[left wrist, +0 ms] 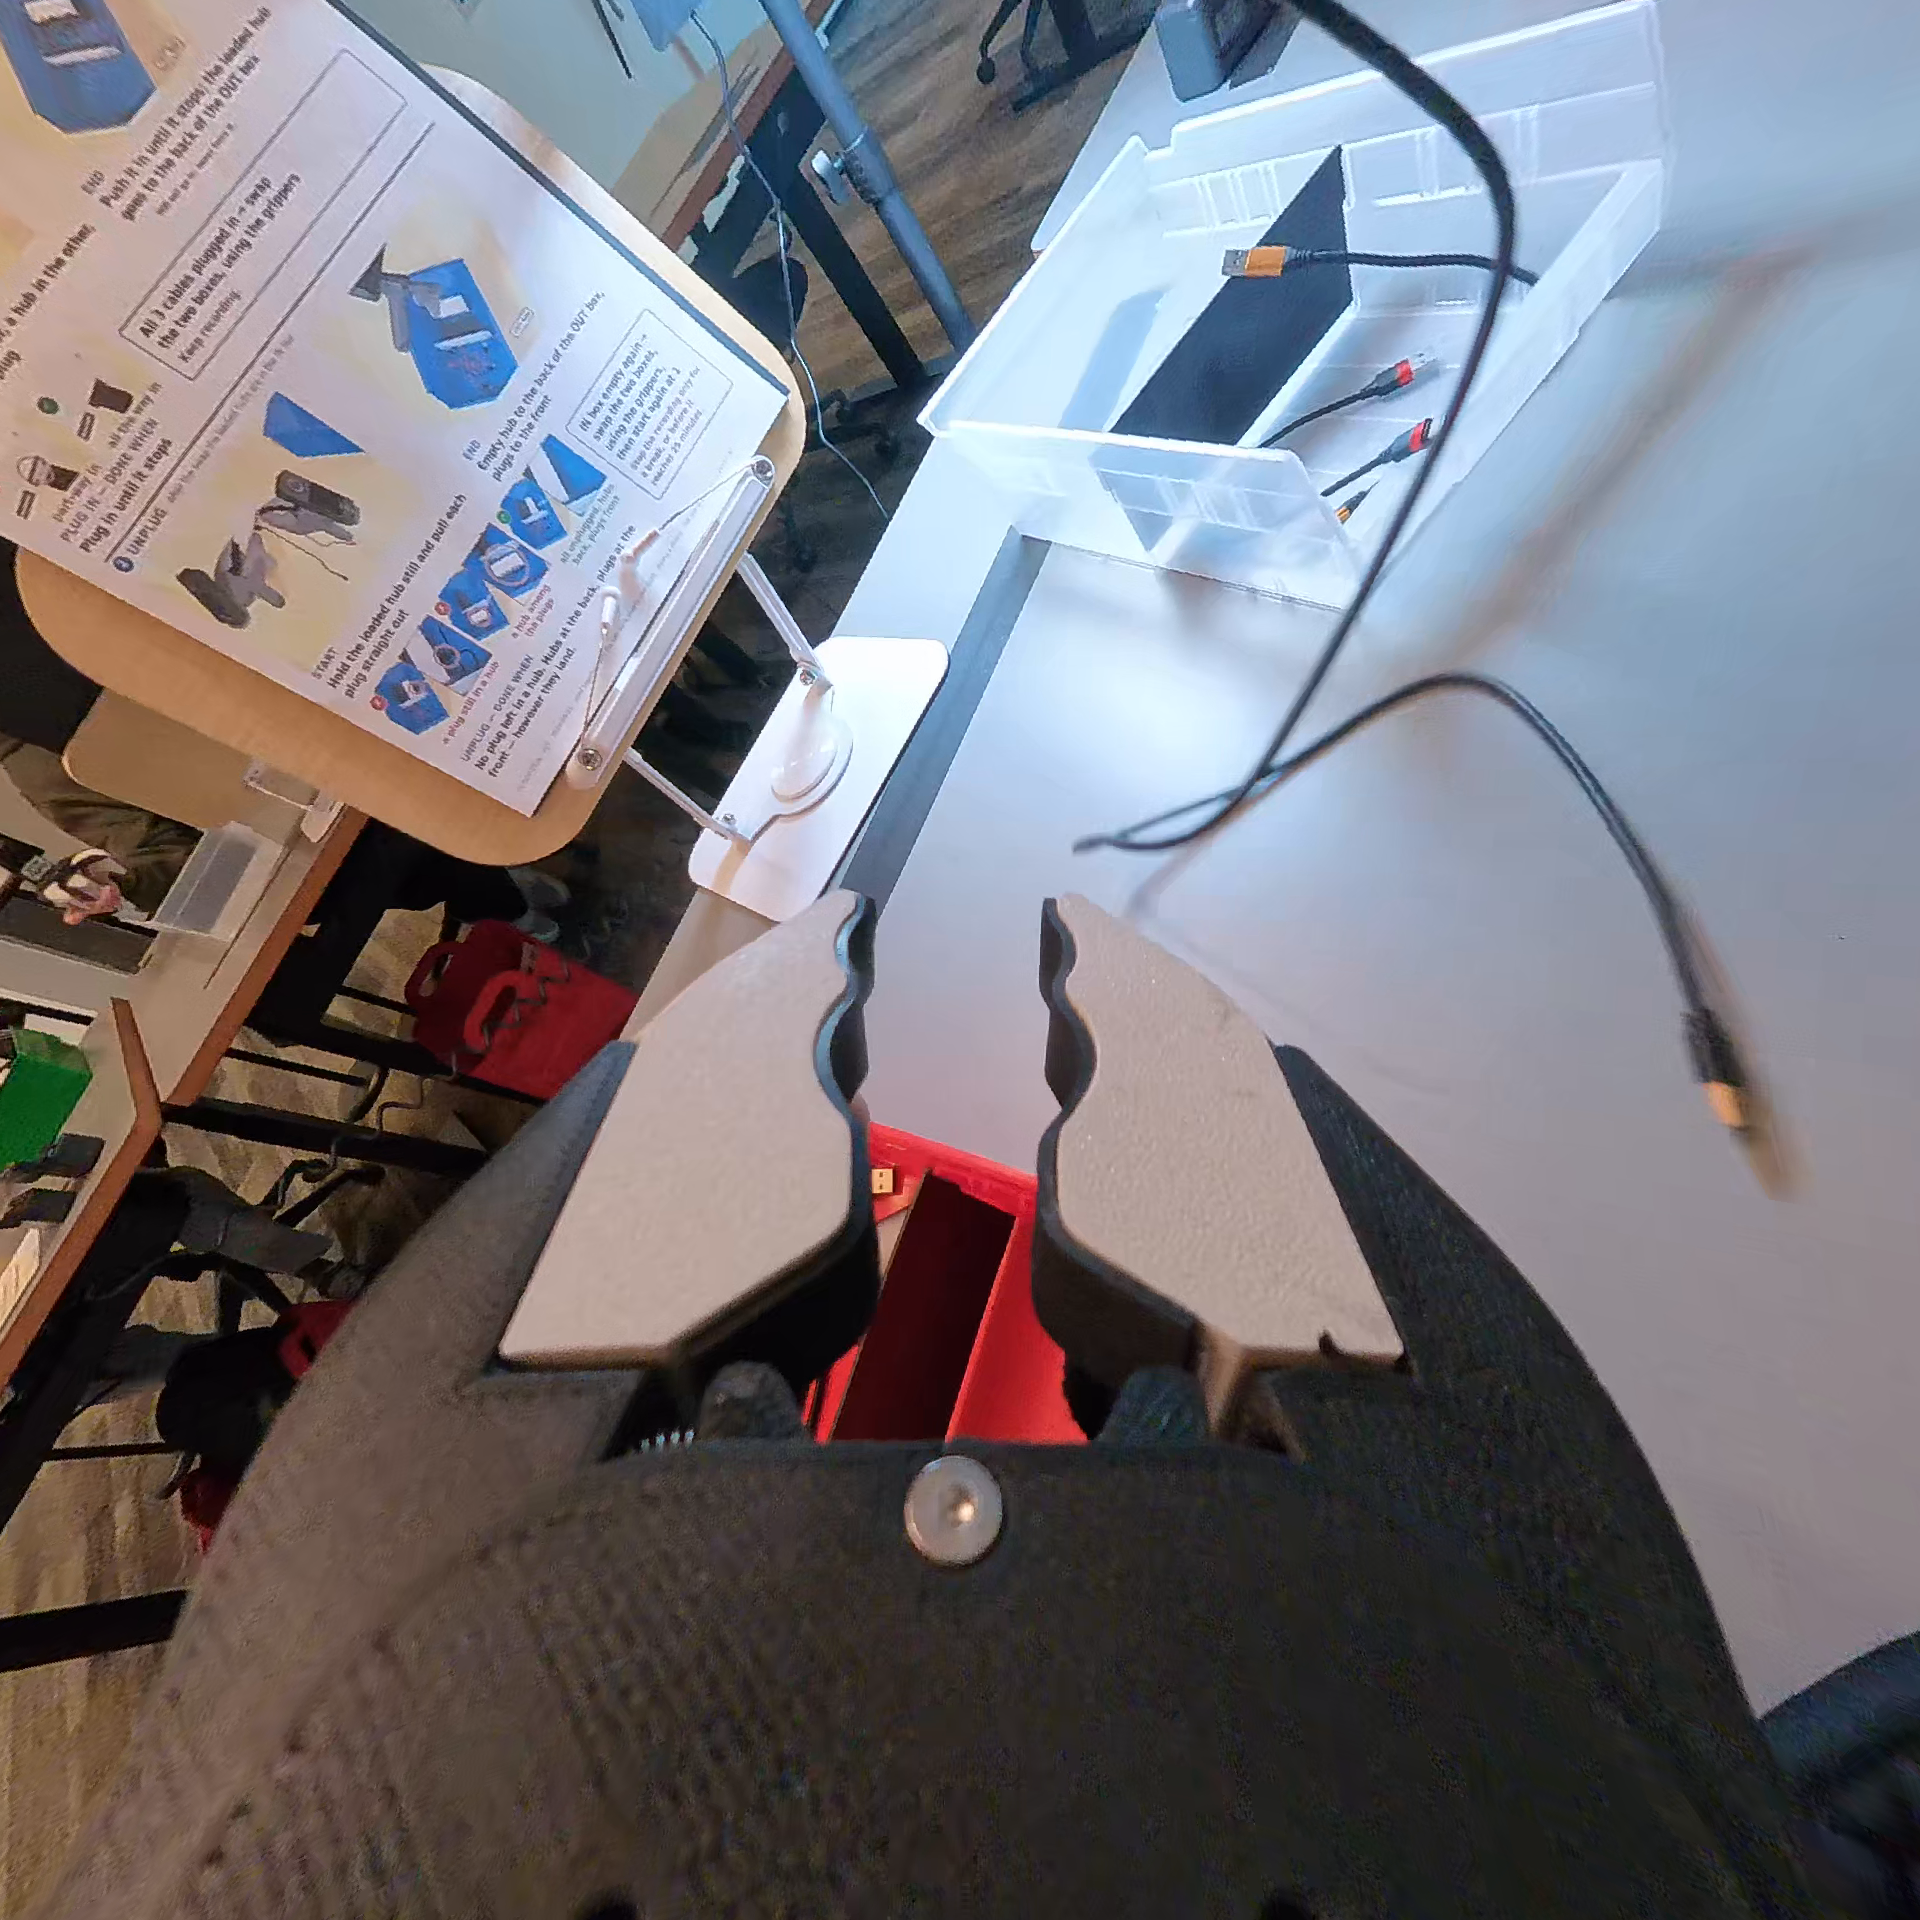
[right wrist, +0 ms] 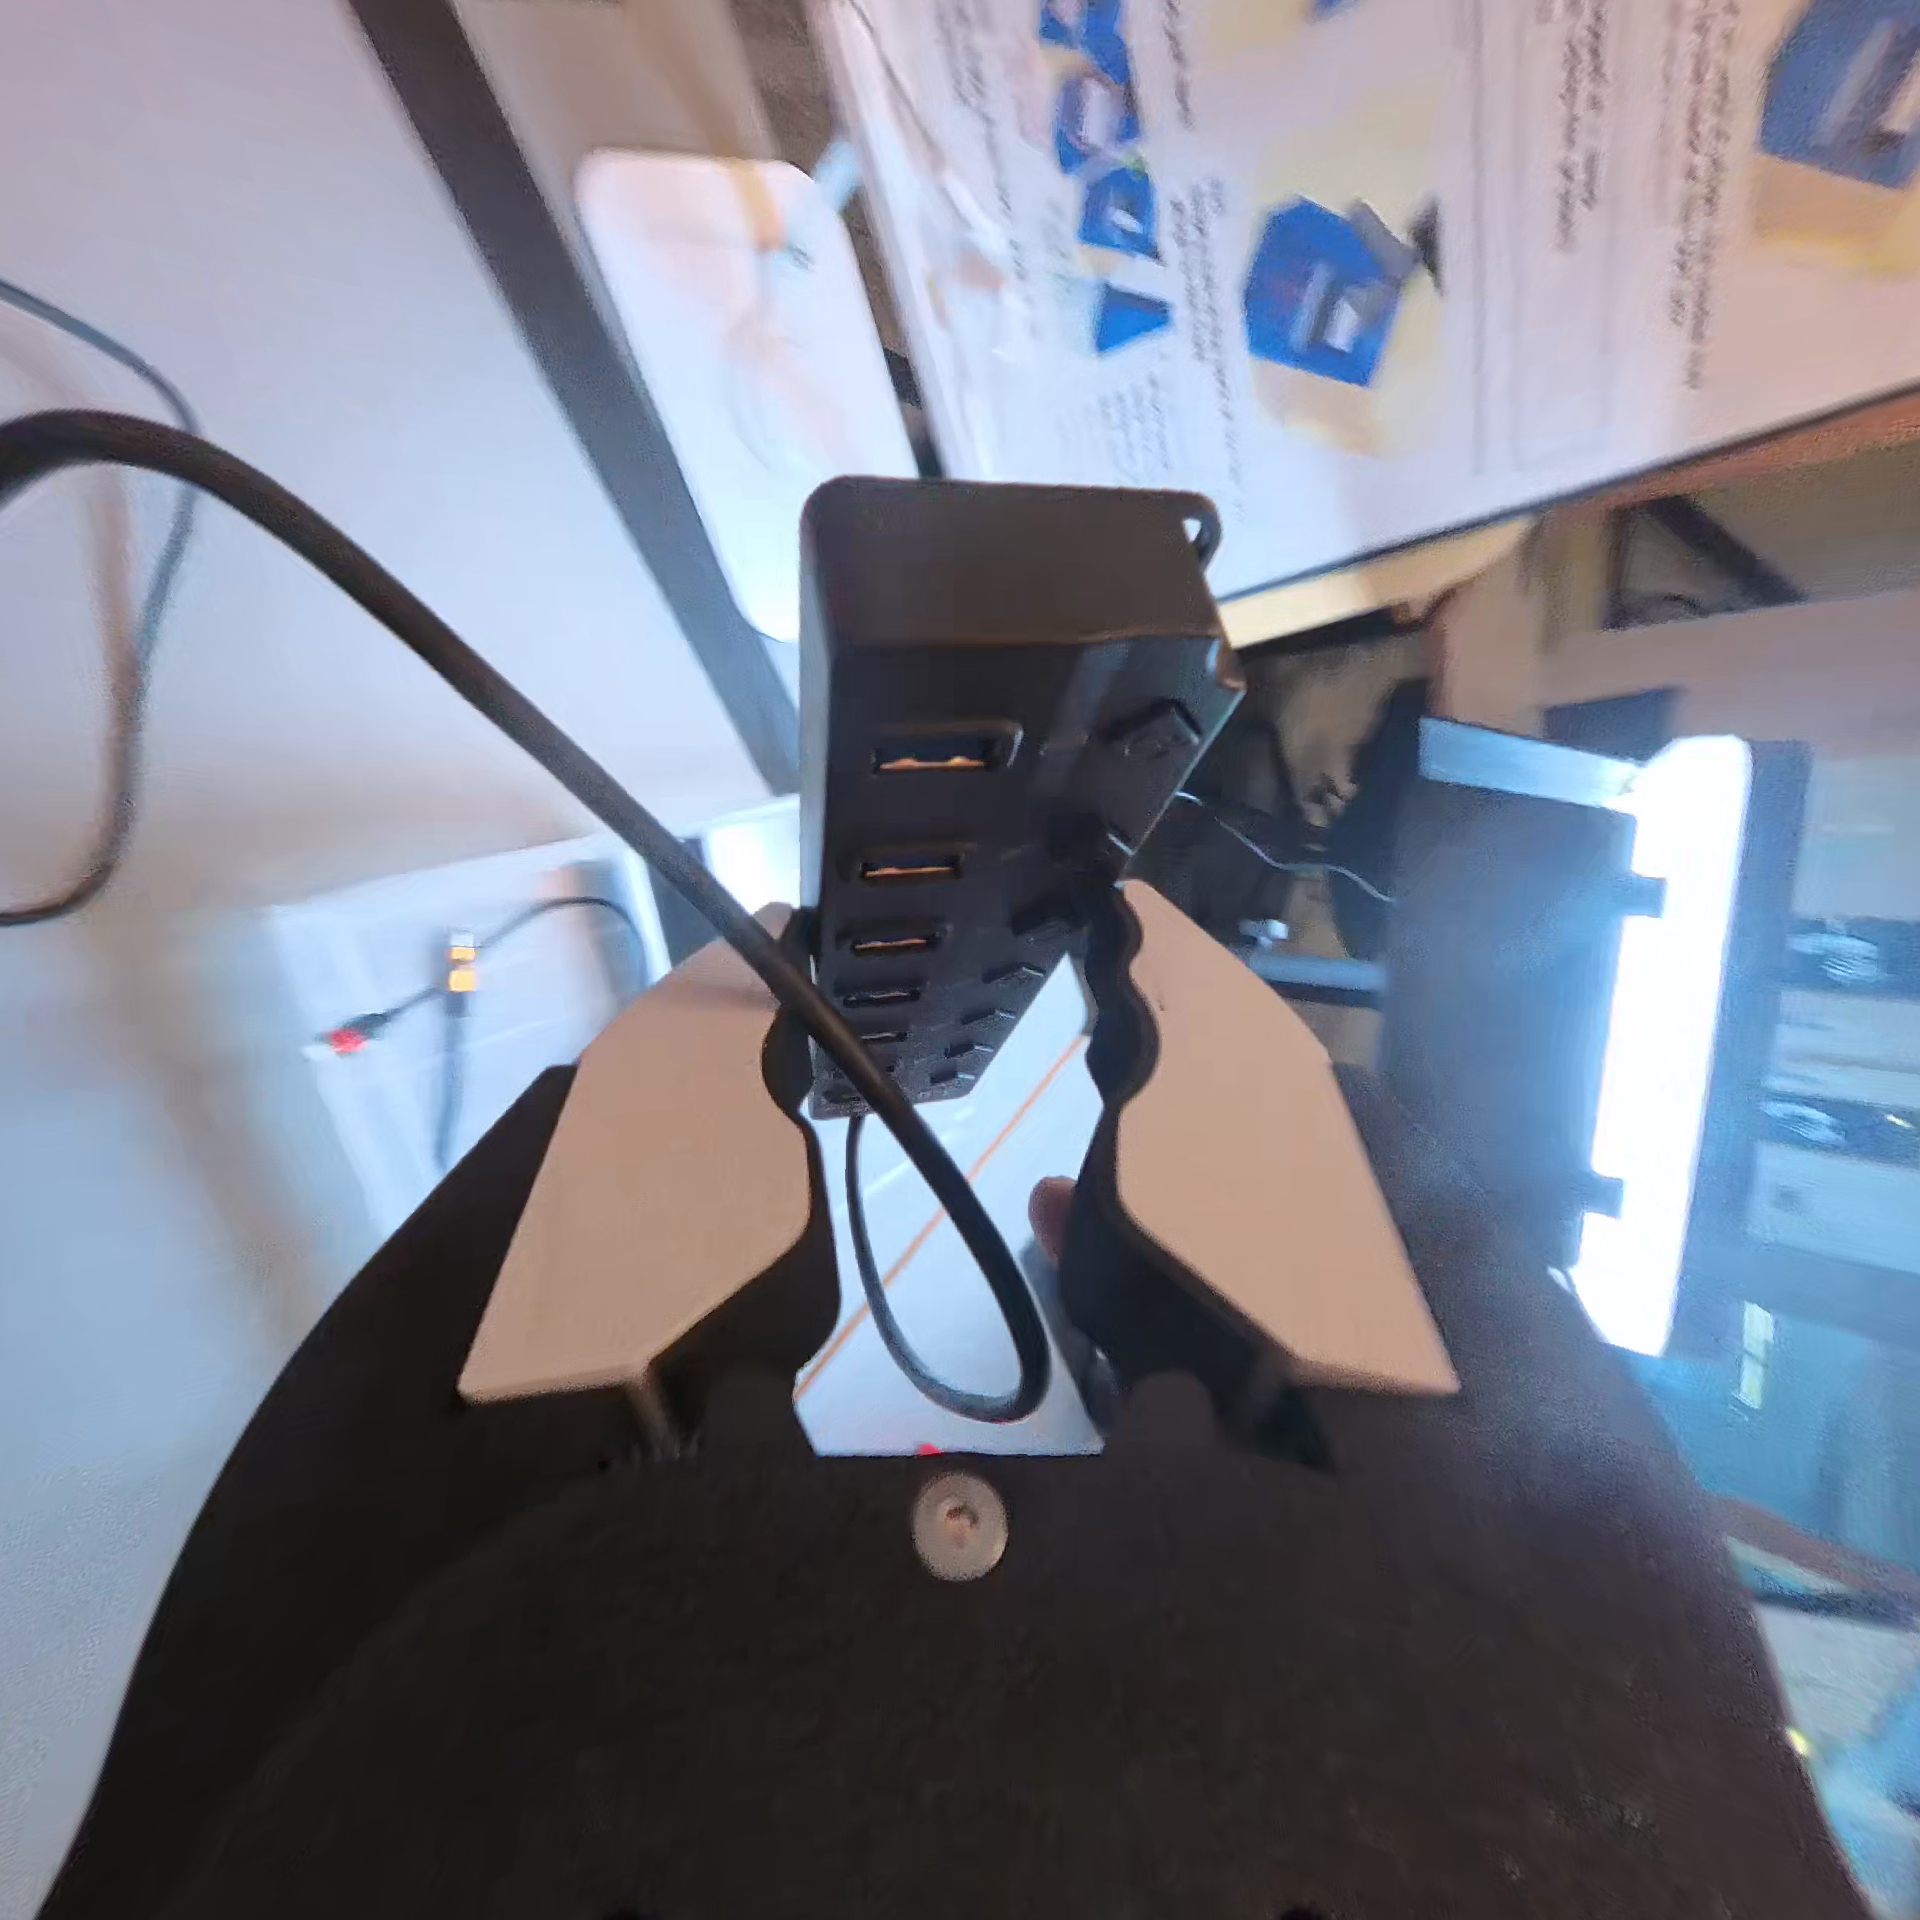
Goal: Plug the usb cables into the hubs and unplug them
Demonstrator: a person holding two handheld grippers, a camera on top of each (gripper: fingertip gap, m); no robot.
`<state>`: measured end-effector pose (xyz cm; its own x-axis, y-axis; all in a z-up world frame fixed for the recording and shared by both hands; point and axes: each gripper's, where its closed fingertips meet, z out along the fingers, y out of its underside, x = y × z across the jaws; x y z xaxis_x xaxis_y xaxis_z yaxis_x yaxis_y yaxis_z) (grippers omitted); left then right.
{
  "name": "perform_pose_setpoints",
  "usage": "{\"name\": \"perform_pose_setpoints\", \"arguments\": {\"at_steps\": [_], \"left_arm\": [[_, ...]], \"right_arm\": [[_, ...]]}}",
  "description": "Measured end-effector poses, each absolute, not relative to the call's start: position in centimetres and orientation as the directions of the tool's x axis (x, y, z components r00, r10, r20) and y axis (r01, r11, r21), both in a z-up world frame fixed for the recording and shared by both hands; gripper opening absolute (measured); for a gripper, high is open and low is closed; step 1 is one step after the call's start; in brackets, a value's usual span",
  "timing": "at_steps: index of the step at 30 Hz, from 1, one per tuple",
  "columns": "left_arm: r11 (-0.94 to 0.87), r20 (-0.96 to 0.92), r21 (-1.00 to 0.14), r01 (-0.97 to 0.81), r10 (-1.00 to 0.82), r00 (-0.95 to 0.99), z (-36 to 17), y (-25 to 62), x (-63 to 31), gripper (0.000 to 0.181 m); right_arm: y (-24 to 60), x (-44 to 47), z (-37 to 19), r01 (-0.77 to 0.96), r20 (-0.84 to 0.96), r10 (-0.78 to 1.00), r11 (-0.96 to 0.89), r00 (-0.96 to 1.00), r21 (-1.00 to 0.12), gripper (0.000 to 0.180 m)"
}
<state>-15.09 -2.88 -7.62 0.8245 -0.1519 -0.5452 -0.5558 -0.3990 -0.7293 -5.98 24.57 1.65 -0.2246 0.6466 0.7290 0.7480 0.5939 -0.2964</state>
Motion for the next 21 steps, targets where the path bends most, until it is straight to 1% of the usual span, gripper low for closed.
{"name": "perform_pose_setpoints", "arguments": {"at_steps": [2, 3, 6, 10, 12, 13, 14, 16, 17, 19, 21], "left_arm": [[-0.403, -0.545, -0.725, -0.558, -0.159, 0.823, -7.9, -2.7, -14.9, 0.03], [-0.404, -0.543, -0.725, -0.558, -0.163, 0.824, -8.0, -2.5, -14.8, 0.03], [-0.402, -0.529, -0.732, -0.55, -0.173, 0.831, -8.1, -2.2, -14.4, 0.026], [-0.321, -0.508, -0.788, -0.525, -0.143, 0.85, -6.6, -1.7, -13.9, 0.02], [-0.296, -0.496, -0.806, -0.512, -0.132, 0.858, -6.2, -1.6, -14.0, 0.02], [-0.298, -0.495, -0.807, -0.51, -0.129, 0.859, -6.3, -1.6, -14.2, 0.021], [-0.305, -0.495, -0.806, -0.508, -0.125, 0.86, -6.5, -1.5, -14.6, 0.021], [-0.321, -0.481, -0.81, -0.491, -0.117, 0.869, -7.0, -1.3, -15.3, 0.02], [-0.327, -0.469, -0.814, -0.48, -0.117, 0.875, -7.3, -1.1, -15.6, 0.02], [-0.337, -0.457, -0.816, -0.469, -0.118, 0.881, -7.9, -0.8, -16.0, 0.019], [-0.345, -0.456, -0.813, -0.469, -0.124, 0.882, -8.2, -0.6, -16.0, 0.02]], "right_arm": [[27.7, -6.8, 0.3, 0.755, 0.772, 0.605, 0.595, -0.196, -0.275, 0.052], [29.2, -7.2, -1.2, 0.762, 0.782, 0.593, 0.592, -0.193, -0.262, 0.052], [34.3, -8.2, -7.8, 0.808, 0.79, 0.583, 0.55, -0.191, -0.21, 0.052], [40.0, -8.1, -17.4, 0.89, 0.727, 0.642, 0.445, -0.241, -0.098, 0.052], [41.5, -7.5, -21.0, 0.911, 0.675, 0.683, 0.41, -0.278, -0.039, 0.052], [41.9, -7.4, -22.1, 0.915, 0.654, 0.699, 0.404, -0.291, -0.025, 0.049], [42.0, -7.3, -22.5, 0.918, 0.631, 0.718, 0.396, -0.292, -0.026, 0.047], [41.5, -7.3, -21.9, 0.931, 0.565, 0.779, 0.361, -0.273, -0.047, 0.075], [40.7, -7.4, -20.9, 0.931, 0.529, 0.803, 0.359, -0.275, -0.062, 0.083], [38.8, -8.0, -17.8, 0.904, 0.505, 0.807, 0.413, -0.307, -0.111, 0.084], [35.0, -9.1, -14.7, 0.846, 0.478, 0.802, 0.495, -0.358, -0.198, 0.079]]}}
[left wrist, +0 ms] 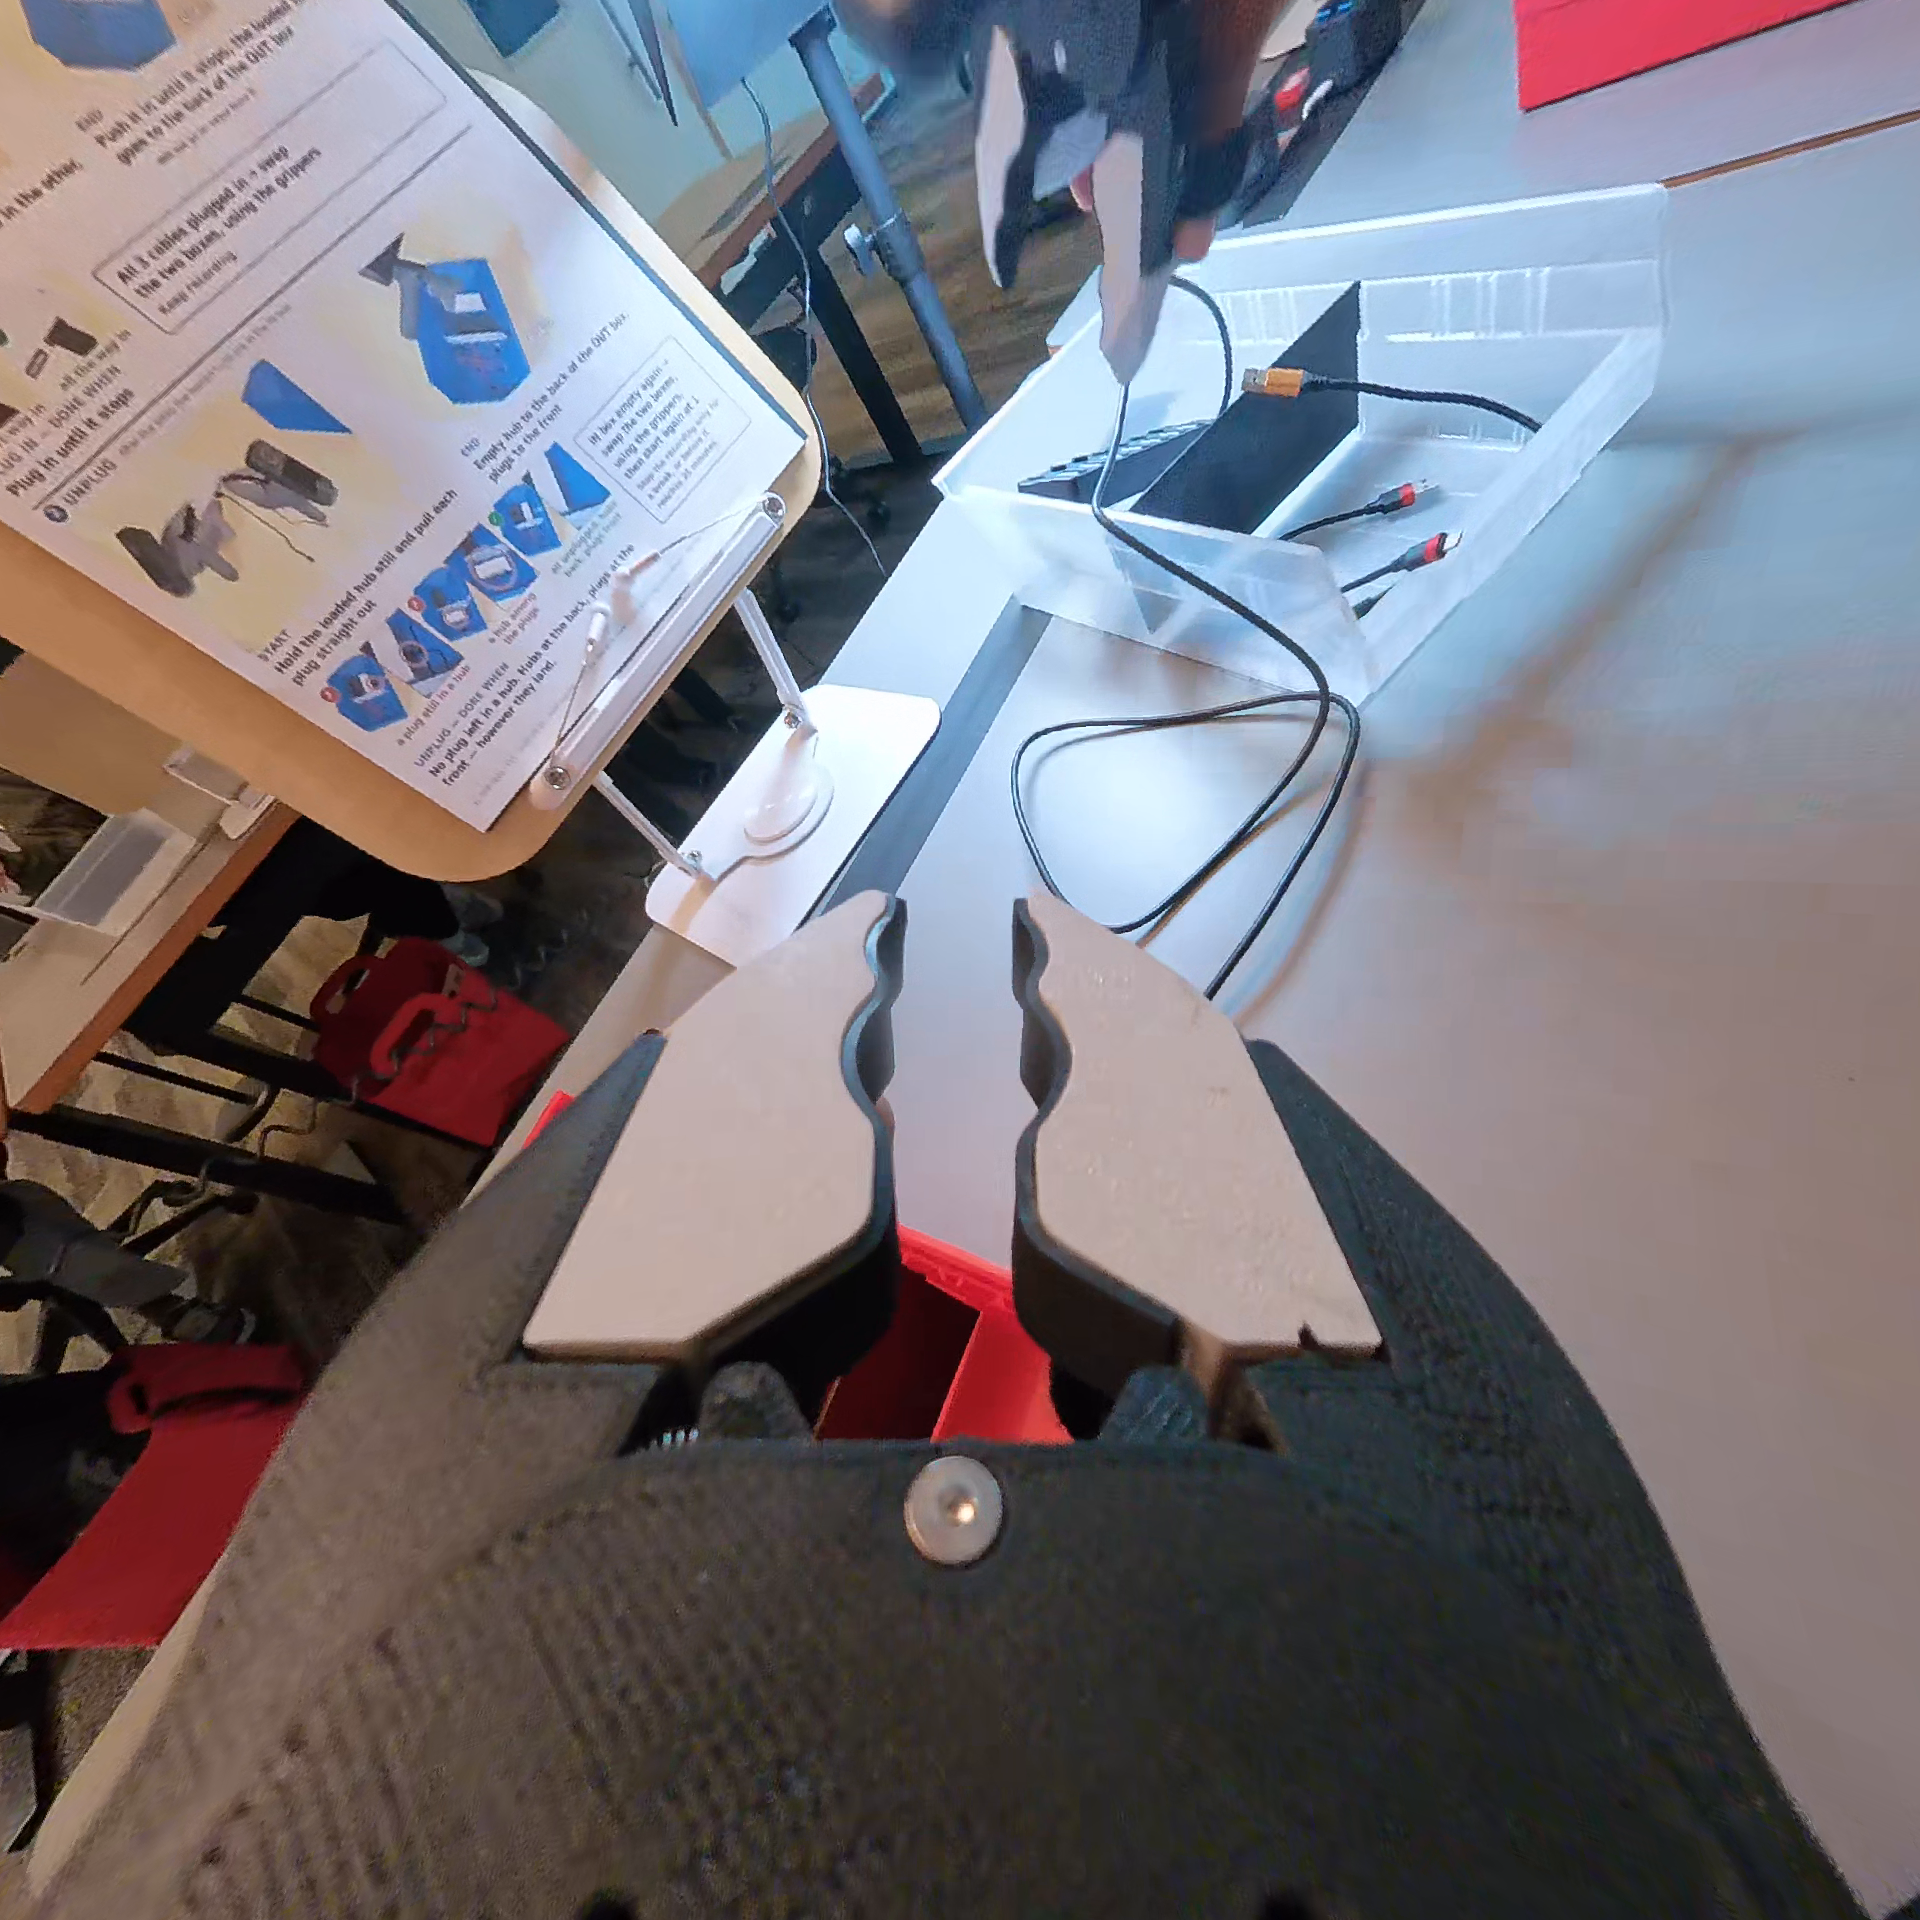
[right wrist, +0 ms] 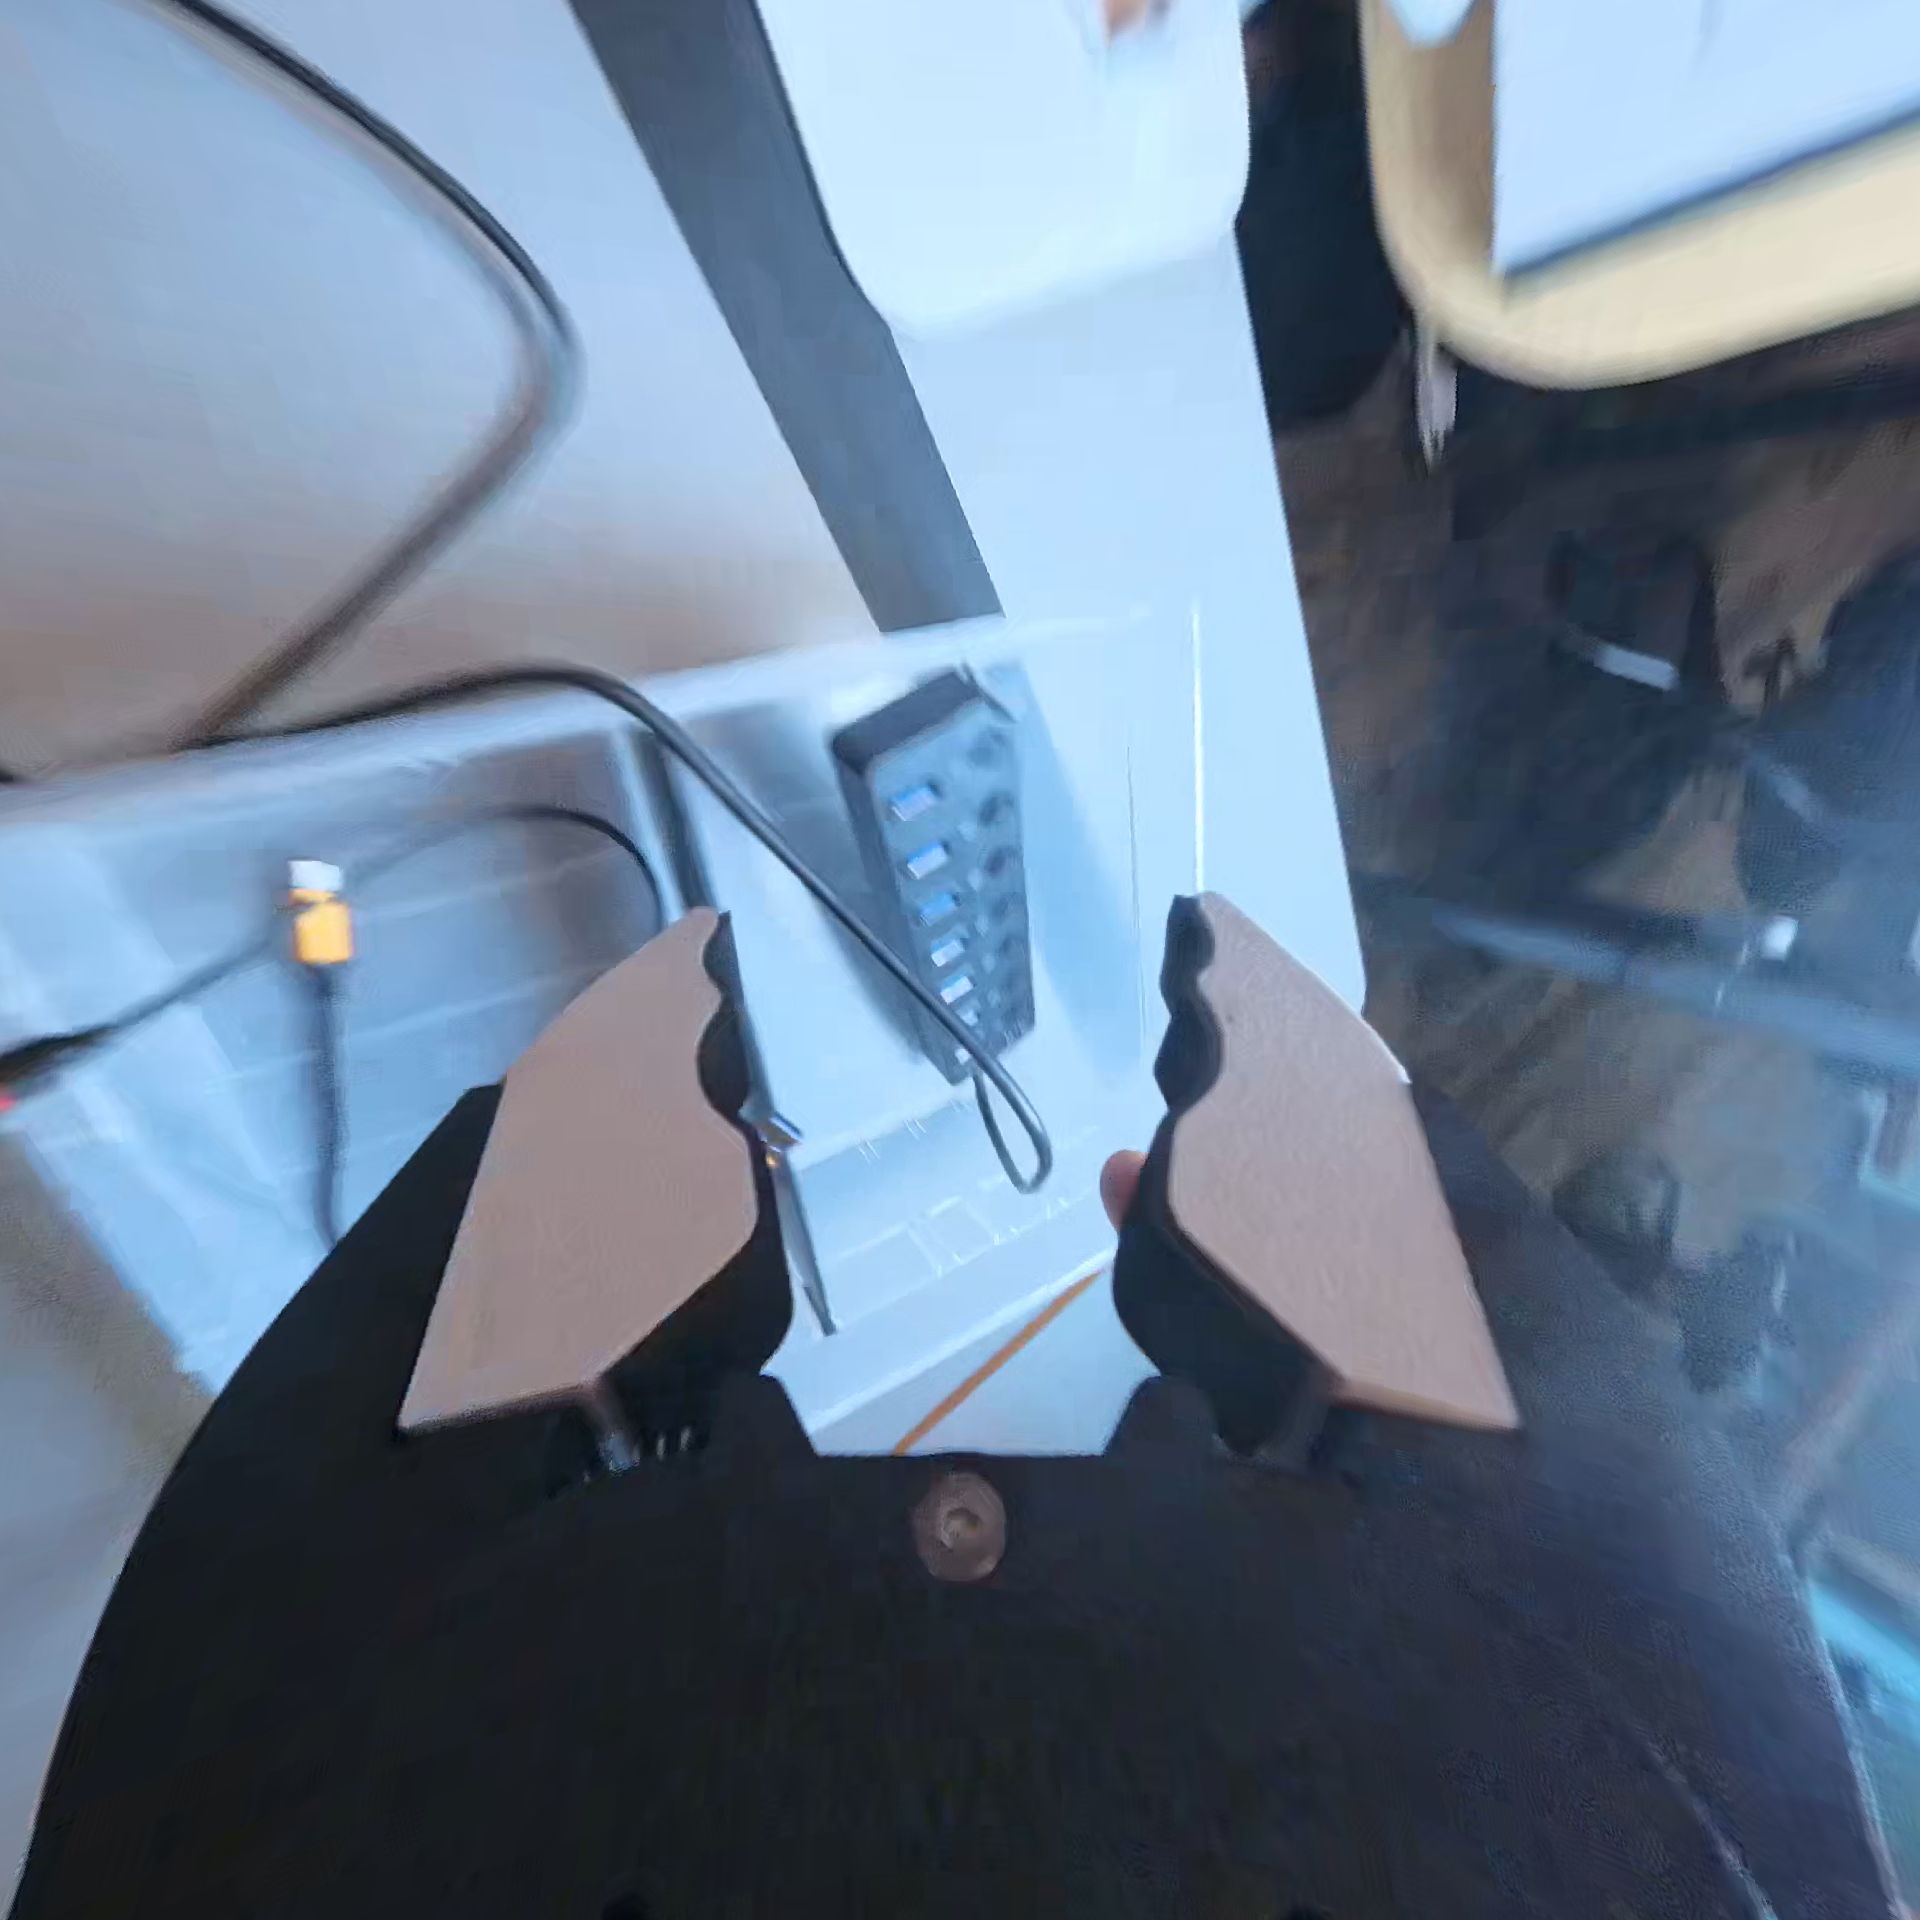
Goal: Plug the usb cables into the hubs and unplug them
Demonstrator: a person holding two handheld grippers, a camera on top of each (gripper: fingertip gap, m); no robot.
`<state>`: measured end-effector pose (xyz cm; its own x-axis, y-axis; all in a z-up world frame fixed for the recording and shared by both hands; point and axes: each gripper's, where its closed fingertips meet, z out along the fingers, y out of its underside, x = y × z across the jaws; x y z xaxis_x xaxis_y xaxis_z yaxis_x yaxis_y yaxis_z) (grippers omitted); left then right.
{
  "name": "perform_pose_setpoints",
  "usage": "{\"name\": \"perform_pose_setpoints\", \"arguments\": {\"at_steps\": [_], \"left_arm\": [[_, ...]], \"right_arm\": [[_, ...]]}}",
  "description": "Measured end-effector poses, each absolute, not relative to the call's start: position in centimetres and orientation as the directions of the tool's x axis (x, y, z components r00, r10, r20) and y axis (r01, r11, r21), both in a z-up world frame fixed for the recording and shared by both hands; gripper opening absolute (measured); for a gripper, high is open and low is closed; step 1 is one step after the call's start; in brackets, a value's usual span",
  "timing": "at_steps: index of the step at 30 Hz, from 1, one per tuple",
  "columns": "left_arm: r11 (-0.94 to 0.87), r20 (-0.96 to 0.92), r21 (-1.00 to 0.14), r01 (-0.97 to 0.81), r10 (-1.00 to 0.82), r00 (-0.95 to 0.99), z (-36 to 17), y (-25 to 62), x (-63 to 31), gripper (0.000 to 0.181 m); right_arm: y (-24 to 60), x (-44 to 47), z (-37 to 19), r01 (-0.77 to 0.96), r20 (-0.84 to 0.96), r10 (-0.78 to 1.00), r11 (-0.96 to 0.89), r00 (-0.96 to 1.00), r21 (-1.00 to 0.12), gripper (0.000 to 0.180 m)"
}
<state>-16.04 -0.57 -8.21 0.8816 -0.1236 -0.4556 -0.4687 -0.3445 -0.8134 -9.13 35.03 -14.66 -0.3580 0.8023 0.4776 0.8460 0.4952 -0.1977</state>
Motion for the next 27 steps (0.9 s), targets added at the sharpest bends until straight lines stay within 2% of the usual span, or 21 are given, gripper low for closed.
{"name": "perform_pose_setpoints", "arguments": {"at_steps": [2, 4, 8, 12, 17, 18, 20, 22, 24, 27], "left_arm": [[-0.347, -0.457, -0.81, -0.472, -0.131, 0.88, -8.4, -0.5, -15.9, 0.02], [-0.35, -0.463, -0.806, -0.478, -0.132, 0.876, -8.4, -0.5, -15.9, 0.02], [-0.338, -0.458, -0.811, -0.477, -0.14, 0.878, -8.2, -0.6, -15.5, 0.02], [-0.329, -0.473, -0.805, -0.494, -0.148, 0.869, -7.8, -0.9, -14.9, 0.02], [-0.306, -0.472, -0.818, -0.487, -0.125, 0.872, -6.8, -1.8, -15.4, 0.02], [-0.305, -0.47, -0.821, -0.482, -0.119, 0.875, -6.7, -1.9, -15.6, 0.02], [-0.304, -0.465, -0.825, -0.476, -0.112, 0.878, -6.6, -2.0, -16.0, 0.02], [-0.304, -0.462, -0.828, -0.471, -0.108, 0.88, -6.6, -2.1, -16.2, 0.02], [-0.303, -0.462, -0.83, -0.469, -0.1, 0.881, -6.5, -2.2, -16.4, 0.02], [-0.303, -0.458, -0.834, -0.462, -0.087, 0.885, -6.4, -2.3, -16.7, 0.02]], "right_arm": [[29.2, -9.8, -13.6, 0.768, 0.416, 0.787, 0.583, -0.455, -0.263, 0.072], [22.9, -9.3, -15.4, 0.702, 0.344, 0.733, 0.673, -0.587, -0.234, 0.07], [15.0, -7.3, -23.5, 0.62, 0.203, 0.604, 0.784, -0.771, 0.023, 0.071], [15.6, -7.1, -29.0, 0.619, 0.127, 0.61, 0.735, -0.782, 0.278, 0.069], [16.9, -6.6, -30.5, 0.628, 0.048, 0.662, 0.682, -0.748, 0.374, 0.048], [16.7, -6.5, -30.5, 0.628, 0.034, 0.664, 0.688, -0.747, 0.364, 0.042], [16.6, -6.9, -30.4, 0.626, 0.058, 0.648, 0.703, -0.759, 0.337, 0.013], [15.9, -6.8, -30.0, 0.61, 0.053, 0.624, 0.737, -0.779, 0.293, 0.007], [15.0, -7.5, -28.0, 0.625, 0.084, 0.621, 0.763, -0.779, 0.166, 0.006], [14.8, -9.1, -21.7, 0.685, 0.159, 0.696, 0.718, -0.7, -0.126, 0.005]]}}
